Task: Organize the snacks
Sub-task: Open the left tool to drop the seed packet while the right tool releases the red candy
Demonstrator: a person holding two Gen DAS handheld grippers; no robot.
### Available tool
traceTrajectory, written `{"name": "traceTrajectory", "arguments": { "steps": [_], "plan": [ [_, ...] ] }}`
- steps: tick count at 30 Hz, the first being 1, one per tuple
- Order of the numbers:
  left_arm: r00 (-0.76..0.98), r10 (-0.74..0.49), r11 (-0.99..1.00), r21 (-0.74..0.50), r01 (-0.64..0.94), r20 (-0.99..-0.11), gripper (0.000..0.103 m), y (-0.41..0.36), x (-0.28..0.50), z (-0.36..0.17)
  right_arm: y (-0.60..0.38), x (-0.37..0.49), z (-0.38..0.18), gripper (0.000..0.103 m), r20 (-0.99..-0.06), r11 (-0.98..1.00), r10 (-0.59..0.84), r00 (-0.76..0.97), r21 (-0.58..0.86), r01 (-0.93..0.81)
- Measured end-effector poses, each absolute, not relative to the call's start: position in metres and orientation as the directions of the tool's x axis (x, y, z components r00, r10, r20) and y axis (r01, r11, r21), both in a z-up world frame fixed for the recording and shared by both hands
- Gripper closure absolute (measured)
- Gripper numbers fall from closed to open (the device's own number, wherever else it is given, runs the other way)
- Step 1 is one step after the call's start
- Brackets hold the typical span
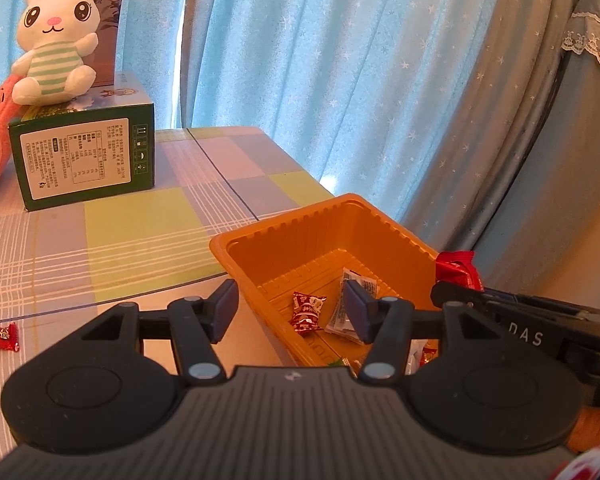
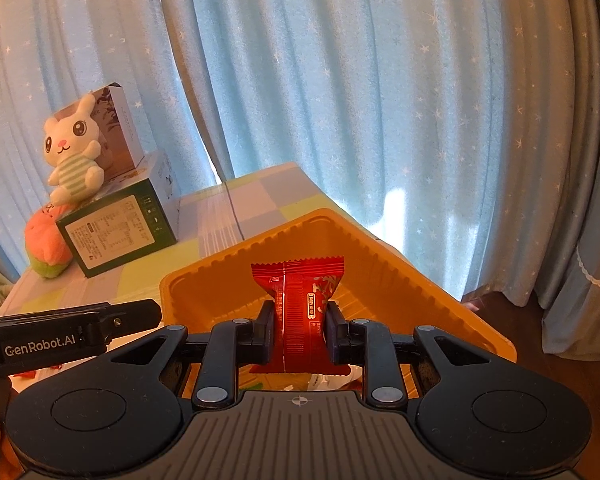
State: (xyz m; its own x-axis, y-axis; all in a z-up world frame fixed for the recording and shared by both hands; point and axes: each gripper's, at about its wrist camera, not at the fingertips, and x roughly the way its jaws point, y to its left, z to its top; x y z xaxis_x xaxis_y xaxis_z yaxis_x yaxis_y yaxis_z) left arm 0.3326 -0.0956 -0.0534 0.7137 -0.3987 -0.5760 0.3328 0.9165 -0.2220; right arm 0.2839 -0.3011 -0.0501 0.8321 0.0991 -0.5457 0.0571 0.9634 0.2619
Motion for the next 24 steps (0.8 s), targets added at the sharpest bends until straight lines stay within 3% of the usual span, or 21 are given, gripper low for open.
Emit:
{"name": "traceTrajectory", "arguments": {
  "steps": [7, 8, 9, 10, 24],
  "plan": [
    [0.717, -0.393, 0.919, -0.225, 0.324, -0.576, 0.046, -0.092, 0.333, -0.054, -0.301, 0.286, -0.049, 0.076, -0.522, 0.955, 0.13, 0.843, 0.294, 0.034],
    [0.718, -0.391, 0.92, -0.226, 0.32, -0.576, 0.043, -0.091, 0.333, -0.054, -0.301, 0.286, -0.049, 0.07, -0.523, 0.955, 0.13, 0.842, 0.295, 0.036],
    [0.719, -0.388, 0.922, -0.226, 0.316, -0.576, 0.041, -0.091, 0.334, -0.054, -0.301, 0.286, -0.049, 0.041, -0.52, 0.953, 0.121, 0.846, 0.299, 0.047],
    [0.72, -0.384, 0.923, -0.226, 0.311, -0.577, 0.04, -0.09, 0.334, -0.055, -0.303, 0.284, -0.048, 0.024, -0.503, 0.948, 0.115, 0.857, 0.314, 0.057],
    [0.732, -0.349, 0.937, -0.212, 0.277, -0.585, 0.035, -0.074, 0.332, -0.056, -0.304, 0.283, -0.046, 0.024, -0.518, 0.946, 0.092, 0.85, 0.312, 0.087]
  ]
}}
